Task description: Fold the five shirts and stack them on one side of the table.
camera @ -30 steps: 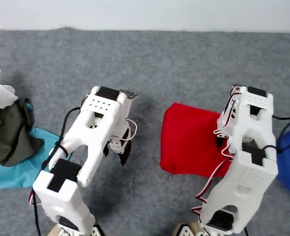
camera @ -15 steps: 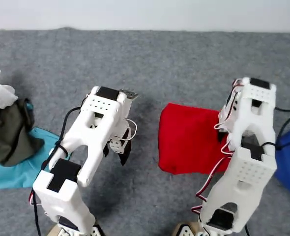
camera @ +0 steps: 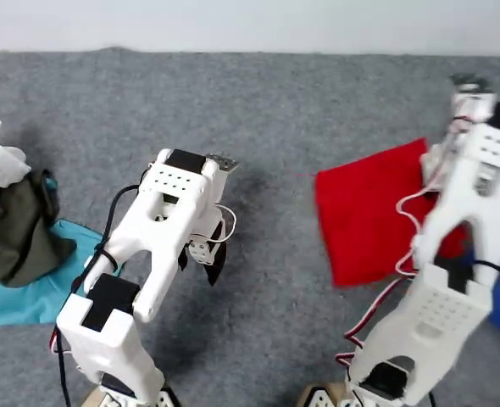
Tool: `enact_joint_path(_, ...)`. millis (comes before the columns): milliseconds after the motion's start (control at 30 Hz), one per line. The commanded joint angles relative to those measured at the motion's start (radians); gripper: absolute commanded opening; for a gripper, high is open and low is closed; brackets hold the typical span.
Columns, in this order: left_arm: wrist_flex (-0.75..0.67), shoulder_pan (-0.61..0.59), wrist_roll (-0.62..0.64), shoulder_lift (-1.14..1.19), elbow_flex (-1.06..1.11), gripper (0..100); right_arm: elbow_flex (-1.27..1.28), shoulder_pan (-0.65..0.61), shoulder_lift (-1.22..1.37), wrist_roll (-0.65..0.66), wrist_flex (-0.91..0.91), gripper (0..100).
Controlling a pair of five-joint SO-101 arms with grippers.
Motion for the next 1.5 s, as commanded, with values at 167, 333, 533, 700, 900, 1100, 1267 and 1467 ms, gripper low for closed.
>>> enact_joint_path(167, 0.021, -0.006, -0.009, -0.048, 0.002, 20, -0.084, 0.248, -0.068, 0.094, -0.082, 1.0)
enact_joint_path(333, 0.021, -0.006, -0.009, -0.048, 0.004, 20, -0.084, 0.372, -0.048, 0.107, -0.231, 1.0)
enact_joint_path(533, 0.021, -0.006, -0.009, -0.048, 0.004, 20, -0.087, 0.469, -0.012, 0.209, -0.321, 1.0)
enact_joint_path(700, 0.021, -0.006, -0.009, -0.046, 0.004, 20, -0.087, 0.559, -0.016, 0.215, -0.321, 1.0)
enact_joint_path(900, 0.021, -0.006, -0.009, -0.046, 0.004, 20, -0.081, 0.667, -0.005, 0.232, -0.315, 1.0)
enact_joint_path(1100, 0.021, -0.006, -0.009, -0.046, 0.004, 20, -0.083, 0.736, 0.085, 0.284, -0.269, 1.0)
enact_joint_path(1267, 0.021, -0.005, -0.009, -0.046, 0.004, 20, -0.083, 0.765, 0.183, 0.285, -0.217, 1.0)
enact_joint_path(1467, 0.021, -0.005, -0.009, -0.046, 0.004, 20, -0.087, 0.814, 0.251, 0.284, -0.232, 1.0)
